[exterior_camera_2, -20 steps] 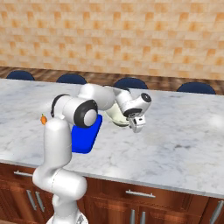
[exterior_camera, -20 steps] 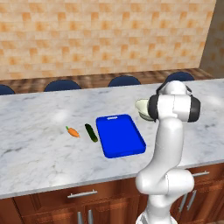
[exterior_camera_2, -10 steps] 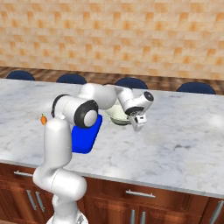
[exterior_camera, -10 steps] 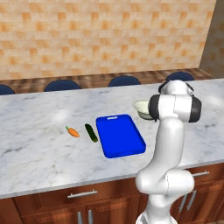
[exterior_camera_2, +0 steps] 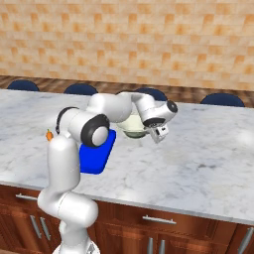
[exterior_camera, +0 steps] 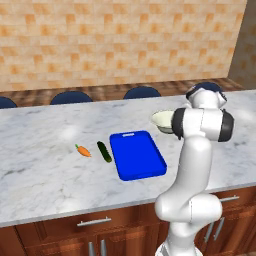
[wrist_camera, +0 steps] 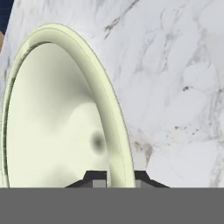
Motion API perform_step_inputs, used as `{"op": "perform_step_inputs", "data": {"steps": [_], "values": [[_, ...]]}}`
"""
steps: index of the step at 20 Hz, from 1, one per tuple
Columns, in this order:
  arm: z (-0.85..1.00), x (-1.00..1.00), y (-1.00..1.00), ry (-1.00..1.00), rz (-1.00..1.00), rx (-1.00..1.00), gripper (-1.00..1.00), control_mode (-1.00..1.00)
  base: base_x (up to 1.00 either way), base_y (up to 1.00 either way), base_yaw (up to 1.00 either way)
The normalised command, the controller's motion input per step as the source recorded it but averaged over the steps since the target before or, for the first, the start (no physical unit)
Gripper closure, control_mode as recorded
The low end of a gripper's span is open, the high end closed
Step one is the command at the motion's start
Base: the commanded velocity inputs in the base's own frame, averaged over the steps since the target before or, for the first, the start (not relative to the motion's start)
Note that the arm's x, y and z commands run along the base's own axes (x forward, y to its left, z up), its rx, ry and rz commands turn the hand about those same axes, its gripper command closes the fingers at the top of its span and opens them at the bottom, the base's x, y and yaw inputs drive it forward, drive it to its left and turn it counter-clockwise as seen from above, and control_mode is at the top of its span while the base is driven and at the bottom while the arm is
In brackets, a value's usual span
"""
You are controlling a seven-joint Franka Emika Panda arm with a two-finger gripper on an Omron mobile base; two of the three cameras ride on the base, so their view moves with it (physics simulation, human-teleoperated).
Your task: Place the two vegetables and bowl onto the tray for setting up a vegetable dip station.
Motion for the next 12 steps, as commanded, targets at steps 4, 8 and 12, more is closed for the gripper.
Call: {"op": "perform_step_inputs", "data": {"steps": [4, 8, 12], "values": [[0.23, -0.04, 0.11, -0.10, 0.13, 0.00, 1.00, -1.00, 0.00, 0.00, 0.00], [0.23, -0.02, 0.30, -0.06, 0.13, 0.00, 1.00, -1.00, 0.00, 0.00, 0.00], [0.28, -0.02, 0.27, -0.04, 0.14, 0.00, 1.00, -1.00, 0.00, 0.00, 0.00]]}}
